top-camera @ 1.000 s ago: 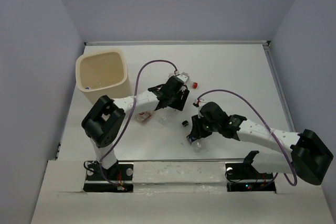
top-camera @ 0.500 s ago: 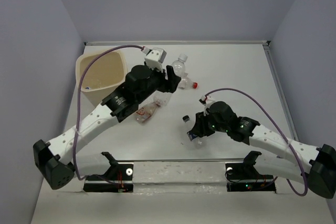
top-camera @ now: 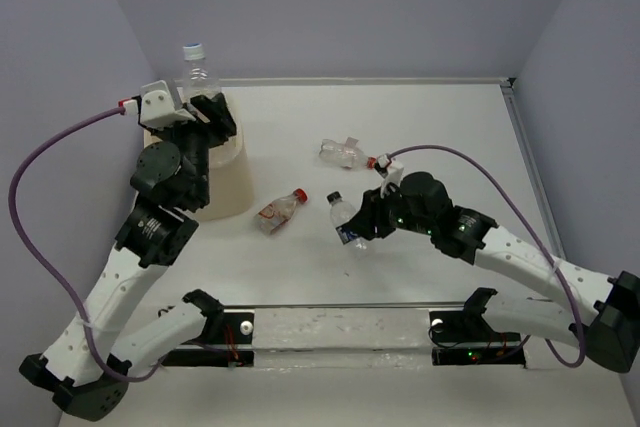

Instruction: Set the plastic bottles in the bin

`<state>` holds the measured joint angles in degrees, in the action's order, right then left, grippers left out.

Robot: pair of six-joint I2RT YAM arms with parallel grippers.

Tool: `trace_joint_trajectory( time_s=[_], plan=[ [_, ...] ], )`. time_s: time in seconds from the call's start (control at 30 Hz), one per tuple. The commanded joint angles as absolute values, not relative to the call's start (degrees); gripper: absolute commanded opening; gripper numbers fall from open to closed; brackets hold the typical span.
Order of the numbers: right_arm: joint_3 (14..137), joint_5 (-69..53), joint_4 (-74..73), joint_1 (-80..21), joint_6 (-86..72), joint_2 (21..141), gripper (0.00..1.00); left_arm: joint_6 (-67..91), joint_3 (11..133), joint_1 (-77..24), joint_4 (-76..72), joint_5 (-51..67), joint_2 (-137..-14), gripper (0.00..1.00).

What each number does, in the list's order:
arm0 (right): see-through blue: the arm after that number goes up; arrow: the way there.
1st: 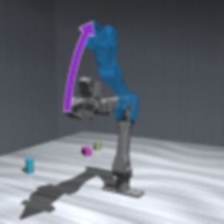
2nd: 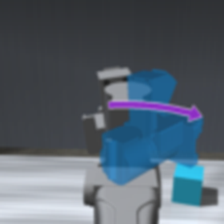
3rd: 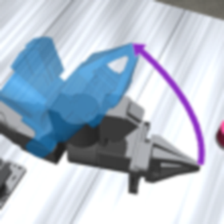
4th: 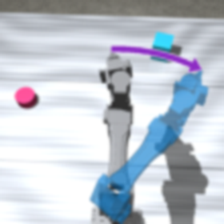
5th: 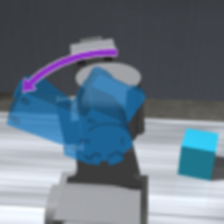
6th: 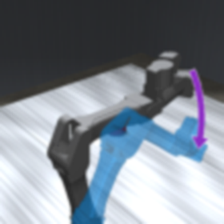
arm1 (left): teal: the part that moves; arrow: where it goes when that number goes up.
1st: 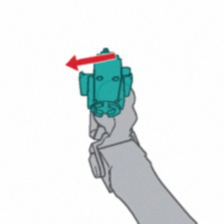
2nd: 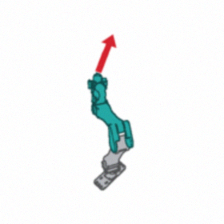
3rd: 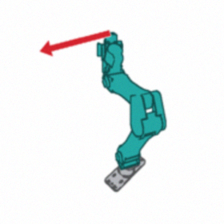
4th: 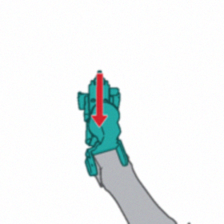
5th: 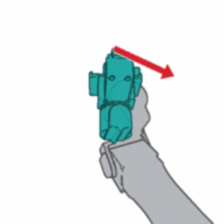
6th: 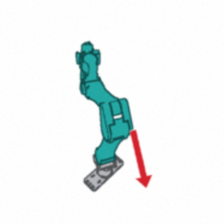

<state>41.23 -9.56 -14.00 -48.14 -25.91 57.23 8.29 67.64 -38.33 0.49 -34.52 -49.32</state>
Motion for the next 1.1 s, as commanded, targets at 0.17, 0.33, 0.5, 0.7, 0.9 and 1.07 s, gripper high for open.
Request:
trace_joint_trajectory(
  time_s=[0.17,0.33,0.5,0.7,0.9,1.07],
  plan=[
    [62.5,-14.5,5.0,-48.7,-20.0,72.3,0.14,6.7,60.1,-17.6,-14.0,-37.7,-54.7,0.41],
    [72.4,-16.8,8.4,-48.7,-19.7,78.0,0.14,10.4,60.7,-16.0,-12.1,-35.7,-57.6,0.93],
    [82.8,-17.1,9.1,-48.7,-20.8,86.7,0.14,12.8,63.8,-15.9,-4.8,-35.9,-55.6,0.99],
    [95.5,-19.9,12.5,-49.2,-23.4,97.1,0.14,14.7,62.5,-15.9,-2.9,-28.3,-47.4,0.99],
    [106.5,-19.6,16.7,-51.1,-23.3,108.4,0.14,16.5,59.6,-15.9,4.1,-20.5,-40.7,0.99],
    [117.8,-18.9,13.5,-52.8,-22.3,119.3,0.19,16.6,61.0,-15.9,9.9,-16.5,-37.2,0.99]
  ],
)
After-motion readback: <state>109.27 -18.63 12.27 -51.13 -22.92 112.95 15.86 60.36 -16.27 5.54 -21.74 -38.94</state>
